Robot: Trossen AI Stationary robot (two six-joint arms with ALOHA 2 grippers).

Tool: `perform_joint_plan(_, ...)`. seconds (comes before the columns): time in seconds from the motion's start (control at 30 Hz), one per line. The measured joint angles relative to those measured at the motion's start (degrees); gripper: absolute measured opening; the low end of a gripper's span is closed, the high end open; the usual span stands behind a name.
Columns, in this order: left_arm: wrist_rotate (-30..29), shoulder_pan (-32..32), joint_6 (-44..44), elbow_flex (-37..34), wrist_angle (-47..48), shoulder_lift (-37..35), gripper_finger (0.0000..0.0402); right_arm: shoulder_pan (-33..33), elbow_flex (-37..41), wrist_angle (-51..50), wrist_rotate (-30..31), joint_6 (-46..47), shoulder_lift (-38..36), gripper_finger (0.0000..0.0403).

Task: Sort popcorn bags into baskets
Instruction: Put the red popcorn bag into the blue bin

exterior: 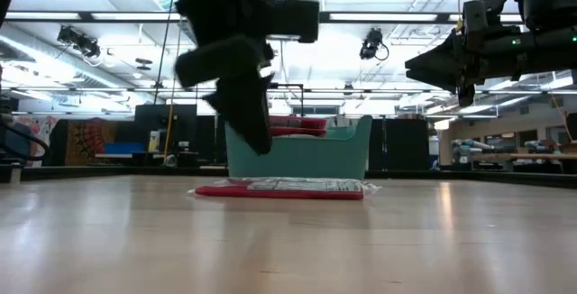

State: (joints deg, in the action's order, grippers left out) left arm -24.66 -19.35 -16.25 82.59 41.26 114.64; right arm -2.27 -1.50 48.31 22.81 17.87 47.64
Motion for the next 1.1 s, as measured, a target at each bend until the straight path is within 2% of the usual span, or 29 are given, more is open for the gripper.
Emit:
perform_joint_plan(0.13,-0.1,-1.8,0.2,-0.1,0.4,1.9,0.0187,0.0,0.0,0.0,0.0,0.0,0.0,0.0115)
perform_joint_plan(0.4,-4.6,-1.9,1.1,0.0,0.3,5.0,0.0265,0.0,0.0,0.0,0.0,0.0,0.0,0.0115)
perform_joint_plan(0.57,-7.2,-1.7,3.8,0.2,0.6,7.1,0.0265,0.0,0.0,0.0,0.0,0.0,0.0,0.0115)
perform_joint_plan(0.7,-7.4,-1.5,7.7,0.4,1.0,8.1,0.0236,0.0,0.0,-0.2,0.0,0.0,0.0,0.0115)
perform_joint_plan(0.8,-7.1,-0.9,9.8,0.3,1.6,8.4,0.0198,0.0,0.0,-0.2,0.0,0.0,0.0,0.0115)
perform_joint_plan(1.1,-6.3,-0.1,8.7,0.1,2.7,8.6,0.0025,0.0,0.0,-0.1,0.0,0.0,0.0,0.0115)
